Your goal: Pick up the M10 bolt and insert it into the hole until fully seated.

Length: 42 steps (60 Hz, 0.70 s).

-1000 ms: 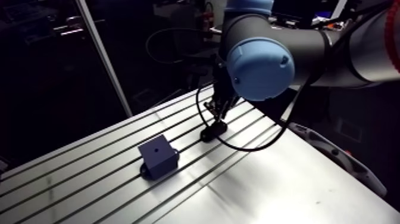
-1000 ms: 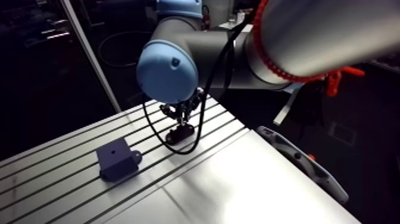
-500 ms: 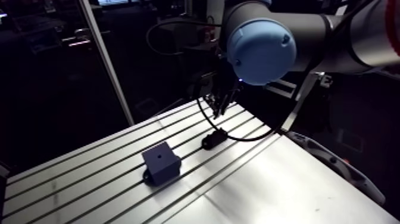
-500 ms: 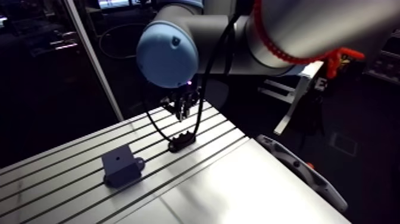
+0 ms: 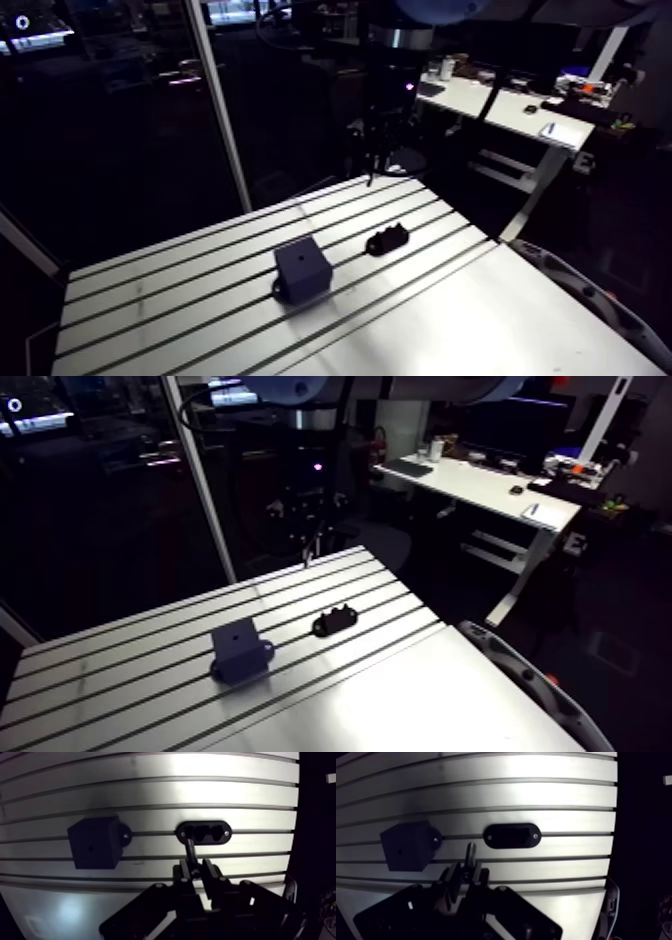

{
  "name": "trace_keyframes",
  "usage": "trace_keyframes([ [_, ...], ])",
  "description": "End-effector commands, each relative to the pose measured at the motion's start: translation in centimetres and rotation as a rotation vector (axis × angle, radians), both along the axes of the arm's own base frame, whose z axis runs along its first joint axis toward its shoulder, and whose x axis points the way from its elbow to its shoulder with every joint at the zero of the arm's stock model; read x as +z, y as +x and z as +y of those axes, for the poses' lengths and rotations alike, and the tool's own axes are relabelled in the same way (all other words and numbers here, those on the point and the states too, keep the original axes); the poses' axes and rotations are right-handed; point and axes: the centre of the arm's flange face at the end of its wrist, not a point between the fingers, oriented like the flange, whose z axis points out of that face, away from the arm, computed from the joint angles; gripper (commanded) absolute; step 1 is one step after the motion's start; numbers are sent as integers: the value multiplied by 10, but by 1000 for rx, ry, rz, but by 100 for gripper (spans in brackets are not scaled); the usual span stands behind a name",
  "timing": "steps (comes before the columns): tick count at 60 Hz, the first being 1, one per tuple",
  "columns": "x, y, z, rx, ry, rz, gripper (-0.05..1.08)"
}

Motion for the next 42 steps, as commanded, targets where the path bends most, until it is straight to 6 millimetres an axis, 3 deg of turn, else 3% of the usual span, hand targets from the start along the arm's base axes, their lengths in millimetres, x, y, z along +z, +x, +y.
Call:
trace_keyframes([
  [1, 45, -14, -76, 53, -14, -194, 108],
  [7, 54, -16, -100, 68, -18, -230, 108],
  [12, 55, -18, -109, 81, -22, -251, 108],
  [36, 27, -38, -165, 174, 45, -374, 108],
  [42, 24, -41, -167, 172, 45, -375, 108],
])
